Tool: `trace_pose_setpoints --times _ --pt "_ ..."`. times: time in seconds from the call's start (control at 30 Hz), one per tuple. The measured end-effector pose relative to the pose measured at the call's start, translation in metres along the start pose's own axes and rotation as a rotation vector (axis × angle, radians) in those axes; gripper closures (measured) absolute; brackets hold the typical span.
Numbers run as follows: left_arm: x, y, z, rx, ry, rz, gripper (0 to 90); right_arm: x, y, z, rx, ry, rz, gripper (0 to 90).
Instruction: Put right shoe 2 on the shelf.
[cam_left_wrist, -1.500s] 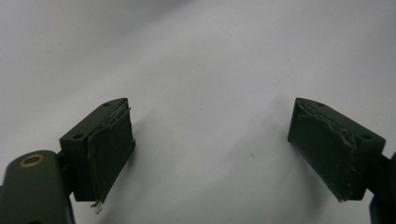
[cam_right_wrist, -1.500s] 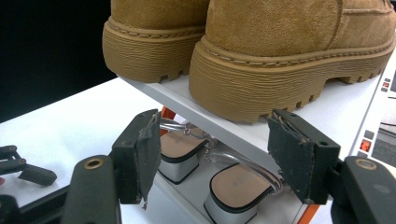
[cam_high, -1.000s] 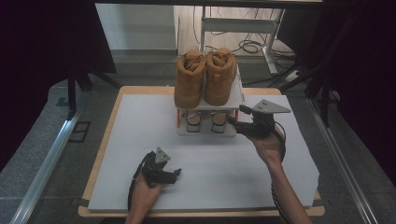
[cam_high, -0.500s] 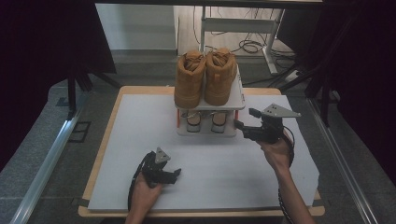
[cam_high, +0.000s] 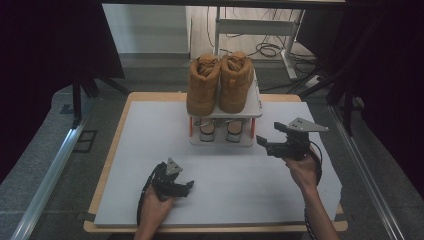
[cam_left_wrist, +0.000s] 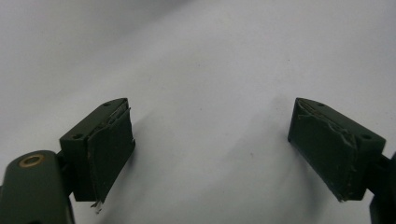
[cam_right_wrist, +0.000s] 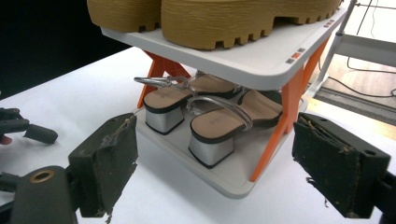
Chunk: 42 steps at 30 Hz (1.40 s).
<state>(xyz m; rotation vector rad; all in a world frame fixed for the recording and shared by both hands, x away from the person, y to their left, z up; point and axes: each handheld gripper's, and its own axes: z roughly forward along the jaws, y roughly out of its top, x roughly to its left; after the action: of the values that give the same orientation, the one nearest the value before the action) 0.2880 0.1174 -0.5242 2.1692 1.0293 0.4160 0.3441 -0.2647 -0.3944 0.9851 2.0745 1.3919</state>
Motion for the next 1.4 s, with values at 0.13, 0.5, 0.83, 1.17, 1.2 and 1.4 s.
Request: trace_pose_setpoints --times 0.13,0.5,0.83,1.17,1.2,1.4 --pt "0.000 0.000 0.000 0.001 0.000 0.001 13.7 -0.002 -0.005 -0.005 0.001 -0.007 0.002 13.5" --pt "0.000 0.000 0.000 0.001 0.000 0.001 13.6 -0.008 -0.016 -0.019 0.014 -0.033 0.011 12.2" --pt "0.000 0.000 0.000 0.001 0.000 0.001 13.6 -0.018 -0.033 -0.031 0.045 -0.069 0.029 7.3" --pt "0.000 0.000 0.000 0.000 0.001 -0.003 13.6 -0.026 -0.050 -0.044 0.083 -0.104 0.035 2.2" --pt "0.000 0.000 0.000 0.000 0.001 -0.002 13.5 -0.027 -0.051 -0.044 0.088 -0.105 0.037 1.9" --pt "0.000 0.000 0.000 0.004 0.001 0.004 13.5 -0.030 -0.064 -0.050 0.124 -0.125 0.034 0.0"
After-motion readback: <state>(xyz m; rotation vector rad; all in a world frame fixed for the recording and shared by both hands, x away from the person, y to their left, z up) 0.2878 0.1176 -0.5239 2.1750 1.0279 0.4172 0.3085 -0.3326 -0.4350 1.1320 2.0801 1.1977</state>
